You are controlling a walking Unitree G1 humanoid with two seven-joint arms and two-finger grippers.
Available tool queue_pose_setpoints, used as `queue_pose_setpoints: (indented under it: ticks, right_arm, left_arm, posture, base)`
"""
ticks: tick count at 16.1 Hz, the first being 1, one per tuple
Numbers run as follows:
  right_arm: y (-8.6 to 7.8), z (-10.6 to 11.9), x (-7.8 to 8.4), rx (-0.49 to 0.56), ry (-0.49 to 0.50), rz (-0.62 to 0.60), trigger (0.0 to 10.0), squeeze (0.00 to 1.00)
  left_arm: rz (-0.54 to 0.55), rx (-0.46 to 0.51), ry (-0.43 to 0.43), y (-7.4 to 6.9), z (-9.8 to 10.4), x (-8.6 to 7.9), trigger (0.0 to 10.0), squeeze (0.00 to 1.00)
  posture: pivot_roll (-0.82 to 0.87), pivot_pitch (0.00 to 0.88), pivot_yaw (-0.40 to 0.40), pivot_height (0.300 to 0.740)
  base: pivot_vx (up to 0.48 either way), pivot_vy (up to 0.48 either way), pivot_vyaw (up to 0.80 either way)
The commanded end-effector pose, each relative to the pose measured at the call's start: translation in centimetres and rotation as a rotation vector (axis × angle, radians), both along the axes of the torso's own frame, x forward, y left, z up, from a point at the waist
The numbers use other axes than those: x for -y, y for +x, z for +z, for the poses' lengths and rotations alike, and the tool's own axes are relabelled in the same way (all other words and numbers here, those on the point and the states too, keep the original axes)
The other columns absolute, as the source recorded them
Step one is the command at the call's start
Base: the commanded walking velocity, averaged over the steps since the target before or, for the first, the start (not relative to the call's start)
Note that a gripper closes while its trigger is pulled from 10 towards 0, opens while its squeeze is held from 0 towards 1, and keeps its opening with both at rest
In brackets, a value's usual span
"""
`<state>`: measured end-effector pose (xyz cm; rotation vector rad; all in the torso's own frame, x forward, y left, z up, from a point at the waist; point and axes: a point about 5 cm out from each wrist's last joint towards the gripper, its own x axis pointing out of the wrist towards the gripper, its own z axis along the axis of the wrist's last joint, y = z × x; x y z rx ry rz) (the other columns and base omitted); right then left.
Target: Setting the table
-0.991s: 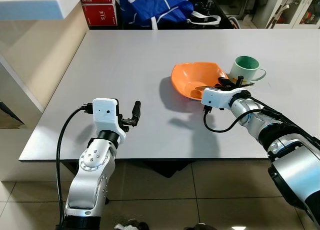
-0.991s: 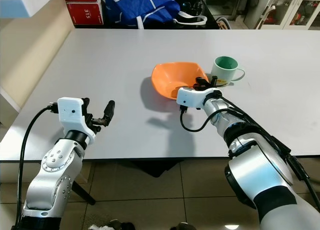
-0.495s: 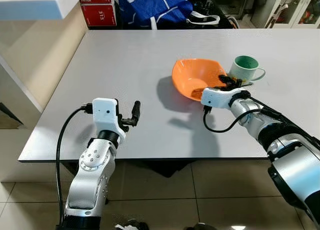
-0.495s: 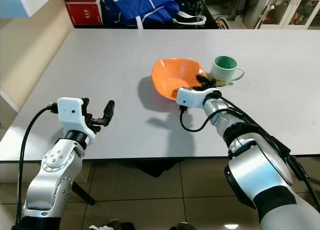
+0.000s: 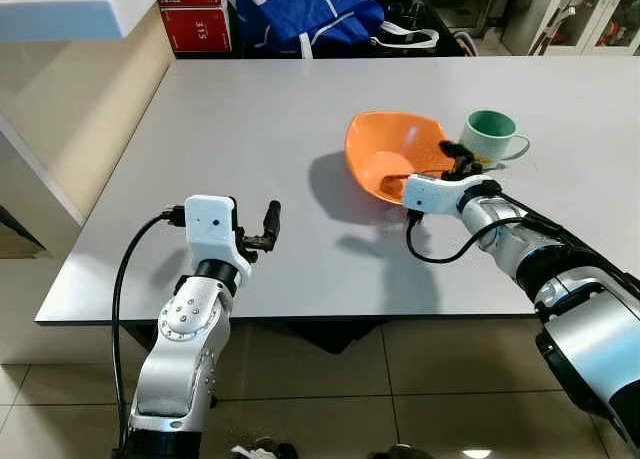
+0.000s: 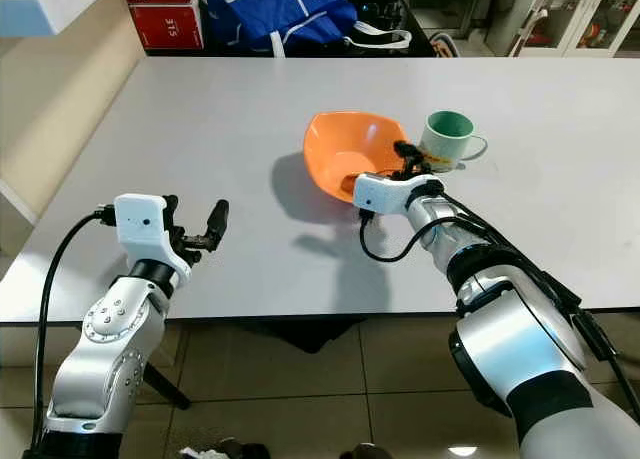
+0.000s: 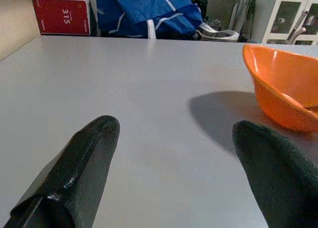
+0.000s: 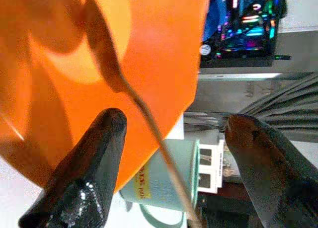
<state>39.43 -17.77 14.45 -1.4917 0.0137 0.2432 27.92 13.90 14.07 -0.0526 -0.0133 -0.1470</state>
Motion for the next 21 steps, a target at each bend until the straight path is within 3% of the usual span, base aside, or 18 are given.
queue_pose_setpoints:
  ticks: [1,7,12,13,21]
  right_arm:
    - [0.3,0.9,-0.1,0.030,-0.007,0.008,10.0,1.00]
    - [0.9,2.9,-0.5,0.141,0.020,0.024,10.0,1.00]
    - [1.0,3.1,-0.6,0.157,0.002,0.032,10.0,1.00]
    - [1.0,3.1,-0.6,0.160,-0.006,0.034,10.0,0.00]
    - [0.9,3.0,-0.5,0.152,-0.020,0.040,10.0,0.00]
  left_arm:
    - [0.005,0.017,-0.004,0.3,0.5,-0.1,10.0,0.00]
    - [0.004,0.027,-0.005,0.6,0.6,0.0,10.0,0.00]
    - [0.004,0.029,-0.008,0.7,0.6,0.1,10.0,0.00]
    - [0.005,0.030,-0.009,0.7,0.6,0.1,10.0,0.00]
    - [0.006,0.032,-0.015,0.7,0.5,0.2,10.0,0.00]
  posture:
    - [-0.13,0.056,0.031,0.740]
    - [-0.14,0.036,0.025,0.740]
    - [-0.14,0.024,0.021,0.740]
    - [-0.14,0.023,0.020,0.740]
    - [-0.14,0.026,0.015,0.740]
  base:
    - [0.000,0.000,0.00]
    - [0.000,0.000,0.00]
    - [0.000,0.000,0.00]
    - [0.000,0.000,0.00]
    - [0.000,0.000,0.00]
